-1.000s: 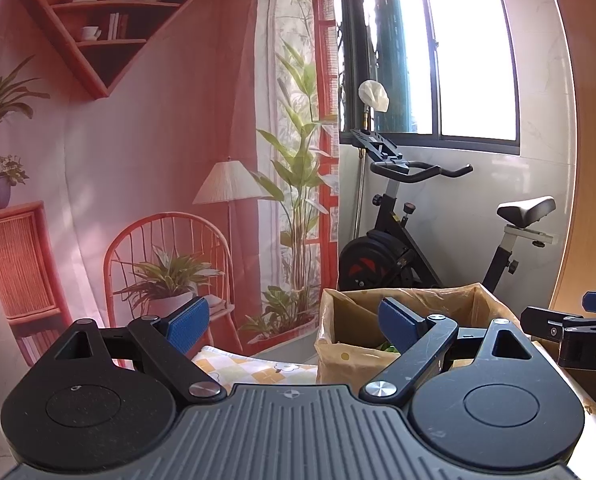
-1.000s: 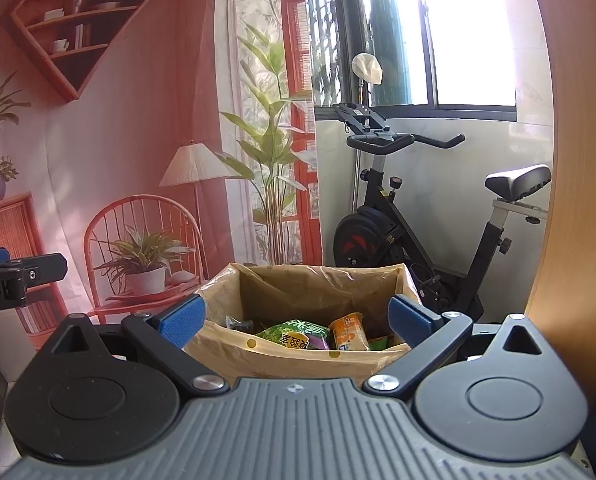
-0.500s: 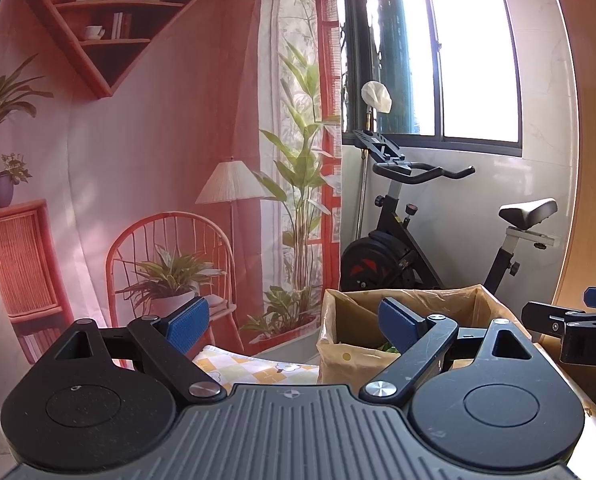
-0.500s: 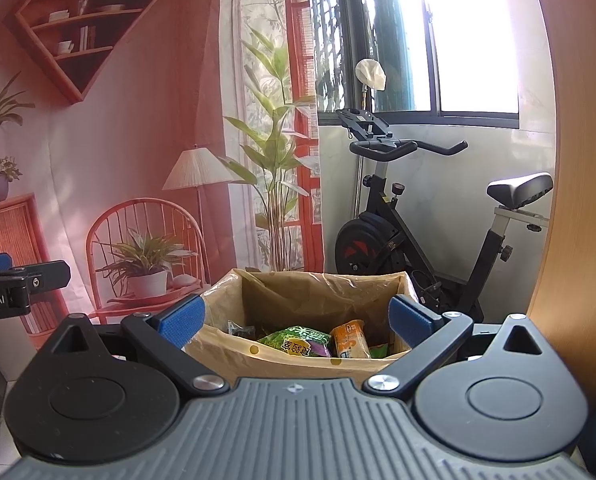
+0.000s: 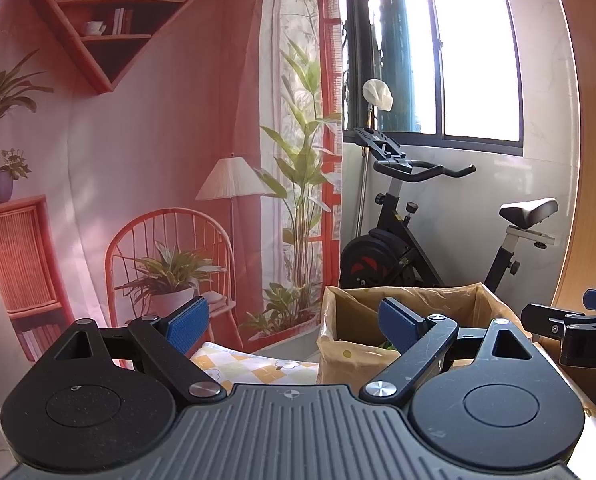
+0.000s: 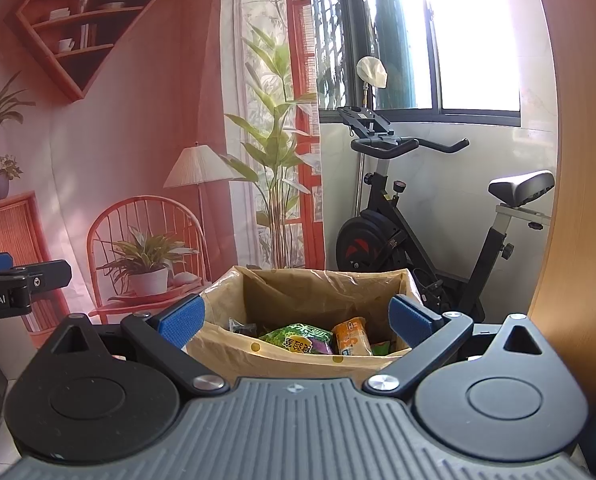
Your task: Organize snacks
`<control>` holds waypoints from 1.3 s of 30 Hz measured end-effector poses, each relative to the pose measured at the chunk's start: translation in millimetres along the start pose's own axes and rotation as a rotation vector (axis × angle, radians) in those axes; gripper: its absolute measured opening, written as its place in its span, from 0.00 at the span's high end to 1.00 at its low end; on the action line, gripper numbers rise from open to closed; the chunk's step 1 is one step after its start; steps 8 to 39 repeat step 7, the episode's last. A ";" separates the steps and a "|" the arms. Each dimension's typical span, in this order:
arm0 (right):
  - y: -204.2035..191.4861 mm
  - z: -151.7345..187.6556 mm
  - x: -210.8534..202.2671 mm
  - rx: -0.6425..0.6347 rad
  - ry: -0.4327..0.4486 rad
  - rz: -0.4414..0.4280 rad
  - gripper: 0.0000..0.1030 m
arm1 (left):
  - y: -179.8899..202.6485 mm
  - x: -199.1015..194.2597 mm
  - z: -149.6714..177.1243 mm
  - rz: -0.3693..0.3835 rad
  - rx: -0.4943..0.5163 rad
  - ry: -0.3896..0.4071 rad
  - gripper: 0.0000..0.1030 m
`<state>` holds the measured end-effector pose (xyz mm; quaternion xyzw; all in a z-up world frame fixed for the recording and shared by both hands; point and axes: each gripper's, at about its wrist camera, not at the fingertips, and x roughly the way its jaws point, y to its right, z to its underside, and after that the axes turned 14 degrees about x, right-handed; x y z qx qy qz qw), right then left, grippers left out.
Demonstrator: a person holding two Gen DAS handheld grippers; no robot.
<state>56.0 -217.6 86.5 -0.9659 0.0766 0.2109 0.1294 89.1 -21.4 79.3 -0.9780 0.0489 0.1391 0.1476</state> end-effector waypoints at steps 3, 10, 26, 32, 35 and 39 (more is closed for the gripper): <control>-0.2 0.1 0.0 0.000 0.000 0.001 0.03 | -1.4 1.3 0.7 0.001 -0.004 -0.003 0.10; 0.4 -0.1 0.2 0.000 0.000 0.000 0.03 | -3.1 2.6 1.4 0.003 -0.013 -0.006 0.09; 0.4 -0.1 0.2 0.000 0.000 0.000 0.03 | -3.1 2.6 1.4 0.003 -0.013 -0.006 0.09; 0.4 -0.1 0.2 0.000 0.000 0.000 0.03 | -3.1 2.6 1.4 0.003 -0.013 -0.006 0.09; 0.4 -0.1 0.2 0.000 0.000 0.000 0.03 | -3.1 2.6 1.4 0.003 -0.013 -0.006 0.09; 0.4 -0.1 0.2 0.000 0.000 0.000 0.03 | -3.1 2.6 1.4 0.003 -0.013 -0.006 0.09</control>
